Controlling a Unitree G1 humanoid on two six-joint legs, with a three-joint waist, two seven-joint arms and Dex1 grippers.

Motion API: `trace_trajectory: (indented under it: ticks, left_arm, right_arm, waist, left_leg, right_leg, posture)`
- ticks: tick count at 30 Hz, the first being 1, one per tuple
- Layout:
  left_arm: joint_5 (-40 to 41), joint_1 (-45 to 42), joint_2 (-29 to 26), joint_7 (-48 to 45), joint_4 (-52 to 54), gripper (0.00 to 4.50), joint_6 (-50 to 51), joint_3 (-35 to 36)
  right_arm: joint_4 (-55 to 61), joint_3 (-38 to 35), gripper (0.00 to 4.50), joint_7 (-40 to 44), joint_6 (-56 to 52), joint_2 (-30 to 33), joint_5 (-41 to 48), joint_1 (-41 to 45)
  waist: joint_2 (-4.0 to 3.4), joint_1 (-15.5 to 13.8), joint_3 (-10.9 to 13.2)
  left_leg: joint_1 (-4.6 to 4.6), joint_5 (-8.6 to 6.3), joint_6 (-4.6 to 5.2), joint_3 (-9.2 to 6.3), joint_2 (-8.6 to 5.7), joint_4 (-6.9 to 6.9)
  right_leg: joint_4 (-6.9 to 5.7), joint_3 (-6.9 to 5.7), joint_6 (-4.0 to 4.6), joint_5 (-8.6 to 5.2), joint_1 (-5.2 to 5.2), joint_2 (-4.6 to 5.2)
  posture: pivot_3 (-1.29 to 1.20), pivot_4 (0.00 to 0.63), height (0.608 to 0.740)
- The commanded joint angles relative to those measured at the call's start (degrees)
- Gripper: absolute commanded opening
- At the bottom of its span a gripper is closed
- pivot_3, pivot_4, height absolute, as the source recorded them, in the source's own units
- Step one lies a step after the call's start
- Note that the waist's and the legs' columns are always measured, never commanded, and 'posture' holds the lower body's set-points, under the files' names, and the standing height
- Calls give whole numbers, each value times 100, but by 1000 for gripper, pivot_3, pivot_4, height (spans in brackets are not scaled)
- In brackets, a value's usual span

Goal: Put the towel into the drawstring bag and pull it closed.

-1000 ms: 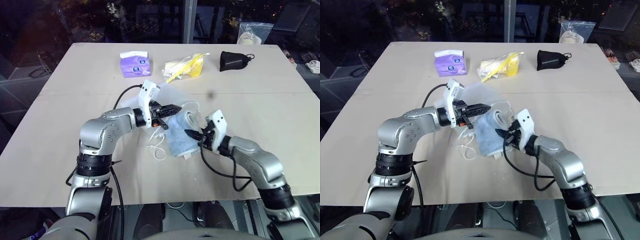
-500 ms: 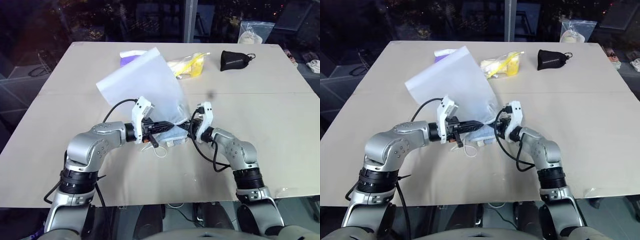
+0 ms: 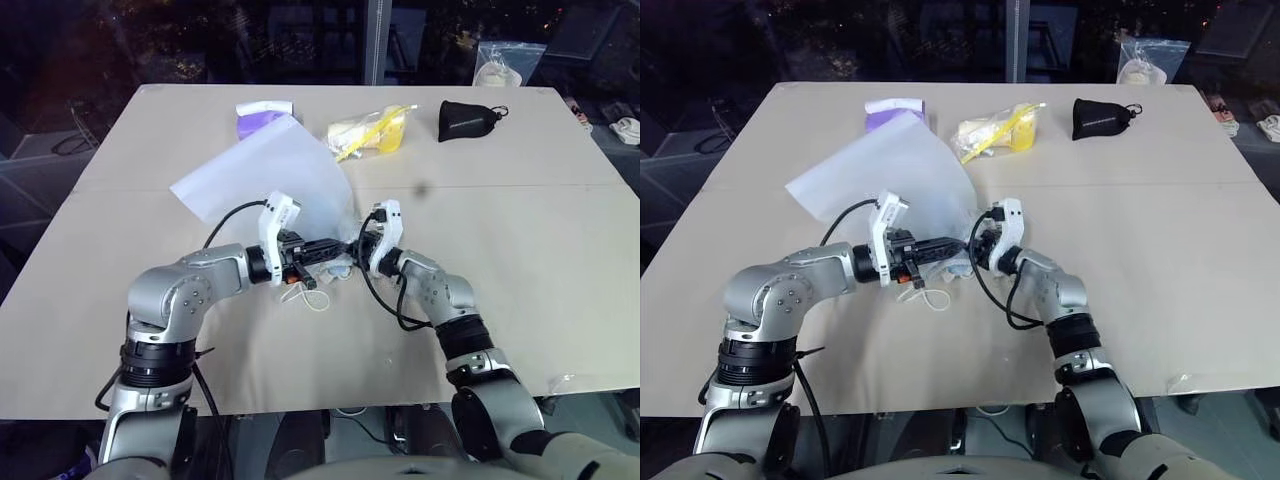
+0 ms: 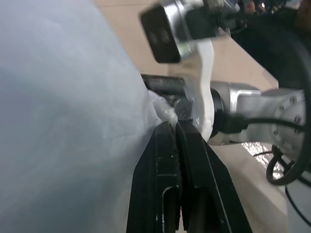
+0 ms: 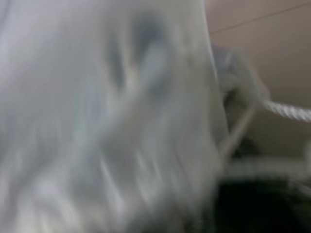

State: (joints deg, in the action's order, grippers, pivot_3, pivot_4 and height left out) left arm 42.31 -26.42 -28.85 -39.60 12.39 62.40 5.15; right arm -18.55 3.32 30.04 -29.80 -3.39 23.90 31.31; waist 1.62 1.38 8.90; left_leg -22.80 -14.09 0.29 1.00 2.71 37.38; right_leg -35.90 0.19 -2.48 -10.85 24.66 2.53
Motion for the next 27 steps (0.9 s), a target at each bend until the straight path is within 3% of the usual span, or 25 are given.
trace_trajectory:
  ticks: [1, 7, 13, 18, 20, 23, 27]
  left_arm:
    - [52, -207, -36, 77, -255, 0, -71, 283]
    - [-26, -380, -67, 20, -561, 0, -213, 221]
    - [-38, -365, -128, -49, -512, 0, -235, 107]
    - [-86, -272, -210, -81, -425, 0, -266, 41]
    - [7, -212, -223, -132, -411, 0, -262, 149]
    - [275, -211, -291, -246, -382, 0, -37, 301]
    - [1021, -440, -121, -138, -280, 0, 571, 620]
  right_arm:
    - [1164, 414, 2712, 216, -224, 512, -233, -348]
    - [2234, 611, 2712, 81, -984, 951, -121, -936]
    - [1865, 884, 2712, -72, -812, 690, -367, -962]
    - [587, 864, 530, 313, 309, 130, -497, -603]
    - [288, 595, 44, 562, 585, -68, -245, -490]
    - [569, 186, 44, 827, 402, -124, 269, -473]
    - [2054, -267, 44, 955, -591, 383, 1242, -882]
  waist:
    - [0, 6, 0]
    - [1, 30, 0]
    - [4, 76, -2]
    - [7, 116, -4]
    - [8, 114, -5]
    - [6, 102, -3]
    - [4, 43, 2]
  left_leg:
    - [0, 0, 0, 0, 0, 0]
    - [3, 0, 0, -1, 1, 0]
    - [6, 0, 0, -1, 2, 0]
    - [12, 0, 0, 1, 4, -1]
    - [19, 0, 0, 0, 7, 0]
    - [17, 0, 0, -5, 10, 0]
    - [-1, 0, 0, -7, 9, 0]
  right_leg:
    - [0, 0, 0, 0, 0, 0]
    - [-2, 1, 0, -1, 1, -3]
    - [-4, 4, 0, -1, 1, -5]
    - [-4, 10, -1, -1, 1, -11]
    - [-4, 21, -2, -1, 0, -22]
    - [-4, 54, -1, 0, -1, -47]
    - [-2, 62, 0, 1, 3, -48]
  posture:
    - [0, 150, 740]
    - [0, 150, 740]
    - [0, 150, 740]
    - [0, 150, 740]
    - [0, 150, 740]
    - [0, 150, 740]
    - [0, 150, 740]
